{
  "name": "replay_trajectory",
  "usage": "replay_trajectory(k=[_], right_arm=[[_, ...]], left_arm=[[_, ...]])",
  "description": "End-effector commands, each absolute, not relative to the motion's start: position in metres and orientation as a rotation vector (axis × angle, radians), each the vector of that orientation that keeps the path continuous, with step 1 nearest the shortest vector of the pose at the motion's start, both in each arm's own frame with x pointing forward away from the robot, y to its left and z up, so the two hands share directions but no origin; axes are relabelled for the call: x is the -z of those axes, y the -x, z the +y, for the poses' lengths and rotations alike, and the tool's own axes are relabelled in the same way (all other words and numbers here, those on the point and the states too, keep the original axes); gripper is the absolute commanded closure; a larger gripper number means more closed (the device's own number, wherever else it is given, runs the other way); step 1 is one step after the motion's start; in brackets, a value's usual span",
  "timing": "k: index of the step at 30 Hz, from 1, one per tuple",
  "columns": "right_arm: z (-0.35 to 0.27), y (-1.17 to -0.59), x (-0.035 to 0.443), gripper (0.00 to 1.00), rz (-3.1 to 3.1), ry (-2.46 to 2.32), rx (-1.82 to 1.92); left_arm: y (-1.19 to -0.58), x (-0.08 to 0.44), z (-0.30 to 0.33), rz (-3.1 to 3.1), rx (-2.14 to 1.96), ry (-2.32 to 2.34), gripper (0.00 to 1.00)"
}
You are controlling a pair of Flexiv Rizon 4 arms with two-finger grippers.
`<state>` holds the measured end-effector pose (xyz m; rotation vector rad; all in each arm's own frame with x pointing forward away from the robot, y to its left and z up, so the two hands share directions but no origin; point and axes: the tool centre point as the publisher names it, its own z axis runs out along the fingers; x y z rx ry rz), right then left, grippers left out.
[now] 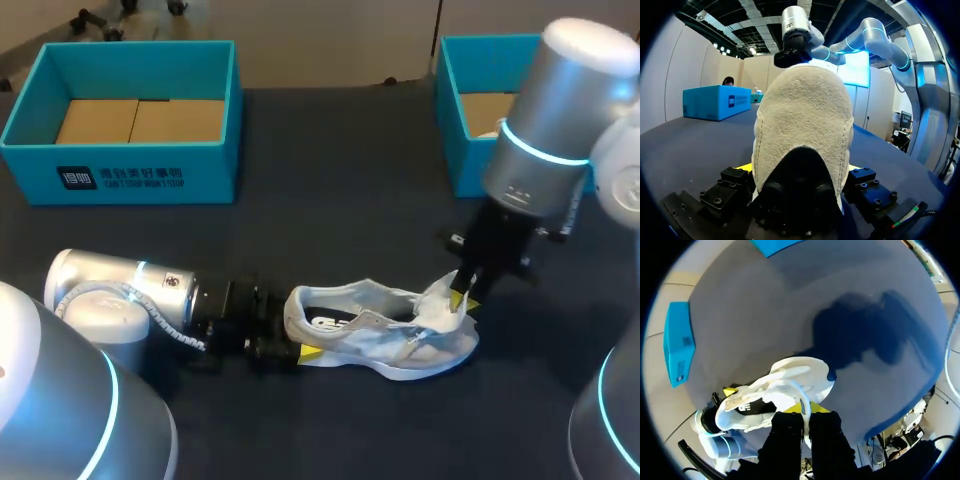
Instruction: Take the shoe out of the shoebox, open the shoe tongue, remove and reinsert the insole, then place the shoe into the shoebox
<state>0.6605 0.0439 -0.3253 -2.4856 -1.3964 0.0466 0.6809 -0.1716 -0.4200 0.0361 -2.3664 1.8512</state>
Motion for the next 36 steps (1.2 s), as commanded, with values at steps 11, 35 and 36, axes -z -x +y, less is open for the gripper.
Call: replay_trajectory(k=[11,35,36], right_arm=[[0.027,-0.654,0.350,0.98,-1.399,2.327,0.162],[0.033,-0.646,0.225,0.53,-1.741,2.433,-0.004],[0.037,-0.649,0.216,0.53,-1.785,2.431,-0.011]], left_arm=[[-0.681,0.422,-0.172,-2.371,-1.845,-0.037,1.00],[-0.681,0.422,-0.172,-2.371,-1.845,-0.037,1.00],[-0.681,0.422,-0.172,-2.371,-1.845,-0.037,1.00]])
